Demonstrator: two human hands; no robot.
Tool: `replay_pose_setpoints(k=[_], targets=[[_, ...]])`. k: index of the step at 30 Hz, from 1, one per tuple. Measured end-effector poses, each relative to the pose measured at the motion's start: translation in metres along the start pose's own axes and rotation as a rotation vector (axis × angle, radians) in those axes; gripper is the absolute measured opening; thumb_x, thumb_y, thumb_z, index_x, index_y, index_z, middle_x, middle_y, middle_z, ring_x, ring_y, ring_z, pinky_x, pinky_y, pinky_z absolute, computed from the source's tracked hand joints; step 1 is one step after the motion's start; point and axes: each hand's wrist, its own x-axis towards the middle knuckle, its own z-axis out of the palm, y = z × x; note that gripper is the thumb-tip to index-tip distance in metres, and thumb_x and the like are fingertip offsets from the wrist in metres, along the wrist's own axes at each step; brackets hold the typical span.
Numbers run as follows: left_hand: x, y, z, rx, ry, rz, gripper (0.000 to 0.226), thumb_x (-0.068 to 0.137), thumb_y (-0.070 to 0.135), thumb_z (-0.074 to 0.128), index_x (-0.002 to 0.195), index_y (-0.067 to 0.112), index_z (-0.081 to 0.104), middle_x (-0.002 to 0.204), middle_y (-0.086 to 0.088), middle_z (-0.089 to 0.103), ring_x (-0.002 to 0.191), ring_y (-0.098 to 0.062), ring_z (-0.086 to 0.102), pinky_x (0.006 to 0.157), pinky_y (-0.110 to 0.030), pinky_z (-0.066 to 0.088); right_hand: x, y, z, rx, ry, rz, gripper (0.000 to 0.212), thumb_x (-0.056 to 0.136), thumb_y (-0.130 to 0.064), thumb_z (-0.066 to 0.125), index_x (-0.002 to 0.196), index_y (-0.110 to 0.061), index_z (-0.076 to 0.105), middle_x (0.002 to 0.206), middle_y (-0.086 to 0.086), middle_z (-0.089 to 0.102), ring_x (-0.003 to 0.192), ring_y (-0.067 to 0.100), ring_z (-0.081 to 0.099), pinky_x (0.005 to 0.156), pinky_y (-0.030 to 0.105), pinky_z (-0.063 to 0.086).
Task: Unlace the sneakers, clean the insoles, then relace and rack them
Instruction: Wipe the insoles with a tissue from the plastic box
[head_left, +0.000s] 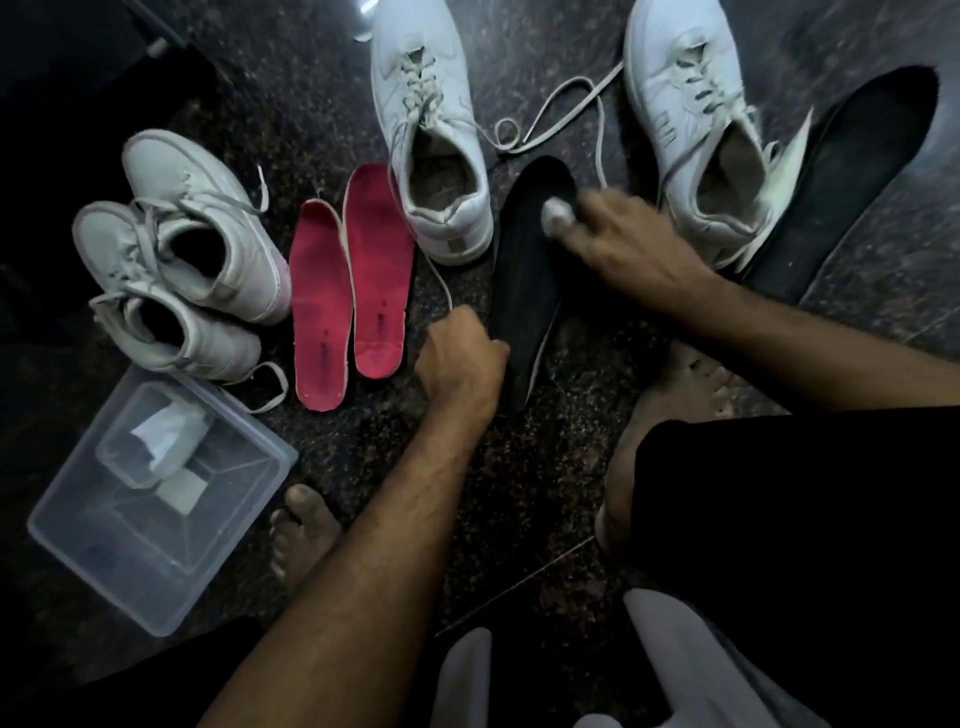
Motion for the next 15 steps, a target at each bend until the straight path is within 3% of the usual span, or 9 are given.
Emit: replay_pose_setpoints(k=[2,3,5,7,8,9,12,13,15], targets=[[0.000,0.002,0.001,0.005,0.004,-0.011,0.023,0.082,0.027,0.070,0.102,0.016,0.065,0.105,-0.010,0.068,0.099,-0.034,0.066,0.080,-0.040,0.053,0.003,-0.006,0.001,-0.014,-0.007,-0.352,0.037,0.103,-0.022,0.034,0.136,-0.011,0.049,0.106,0.011,0.051,0.090,0.031,0.052,0.069,0.042,0.042],[-0.001,0.002,0.002,-0.005,0.006,-0.016,0.023,0.082,0.027,0.070,0.101,0.015,0.065,0.105,-0.011,0.068,0.099,-0.035,0.066,0.081,-0.041,0.054,0.005,-0.008,0.000,-0.050,-0.032,-0.426,0.035,0.103,-0.023,0.037,0.134,-0.013,0.050,0.104,0.009,0.051,0.089,0.029,0.052,0.067,0.041,0.042],[-0.002,0.003,0.001,-0.039,0.000,-0.021,0.023,0.082,0.026,0.070,0.101,0.014,0.064,0.105,-0.010,0.067,0.098,-0.034,0.065,0.080,-0.040,0.053,0.017,0.006,0.005,-0.127,-0.026,-0.318,0.034,0.100,-0.020,0.043,0.131,-0.012,0.052,0.103,0.014,0.053,0.089,0.034,0.054,0.065,0.041,0.042],[-0.002,0.004,-0.001,-0.067,-0.017,-0.029,0.023,0.082,0.025,0.071,0.101,0.014,0.065,0.105,-0.010,0.067,0.098,-0.033,0.065,0.079,-0.039,0.052,0.033,0.023,-0.003,-0.091,-0.014,0.044,0.035,0.099,-0.014,0.040,0.130,-0.003,0.053,0.105,0.025,0.055,0.093,0.043,0.057,0.064,0.044,0.042],[-0.002,0.004,-0.002,-0.079,-0.023,-0.033,0.023,0.082,0.025,0.072,0.101,0.014,0.066,0.105,-0.009,0.068,0.098,-0.033,0.066,0.079,-0.039,0.052,0.040,0.030,-0.008,-0.059,-0.018,0.129,0.037,0.098,-0.014,0.038,0.131,0.000,0.051,0.106,0.028,0.054,0.093,0.045,0.056,0.063,0.045,0.042],[-0.002,0.004,-0.004,-0.091,-0.023,-0.039,0.023,0.081,0.025,0.072,0.100,0.014,0.066,0.105,-0.009,0.068,0.098,-0.032,0.066,0.078,-0.038,0.052,0.043,0.031,-0.012,-0.062,0.029,0.085,0.039,0.099,-0.015,0.037,0.132,-0.001,0.050,0.106,0.027,0.053,0.092,0.044,0.056,0.061,0.046,0.042],[-0.001,0.005,-0.003,-0.092,-0.023,-0.060,0.026,0.080,0.028,0.075,0.101,0.015,0.067,0.106,-0.009,0.068,0.099,-0.033,0.066,0.081,-0.038,0.053,0.047,0.014,-0.014,-0.087,0.057,-0.435,0.034,0.101,-0.021,0.037,0.127,-0.009,0.054,0.103,0.016,0.050,0.085,0.034,0.053,0.061,0.043,0.043],[-0.001,0.005,-0.003,-0.086,-0.023,-0.064,0.027,0.080,0.028,0.075,0.101,0.015,0.067,0.107,-0.010,0.068,0.100,-0.033,0.066,0.083,-0.039,0.054,0.045,0.008,-0.016,-0.130,0.033,-0.506,0.033,0.100,-0.022,0.037,0.124,-0.011,0.055,0.104,0.014,0.051,0.085,0.033,0.054,0.062,0.042,0.044],[-0.001,0.006,-0.001,-0.088,-0.023,-0.063,0.026,0.080,0.027,0.075,0.101,0.015,0.067,0.107,-0.010,0.068,0.100,-0.034,0.066,0.084,-0.041,0.055,0.048,0.013,-0.009,-0.211,0.034,-0.332,0.033,0.098,-0.020,0.037,0.120,-0.006,0.056,0.104,0.018,0.054,0.088,0.037,0.057,0.063,0.044,0.046]])
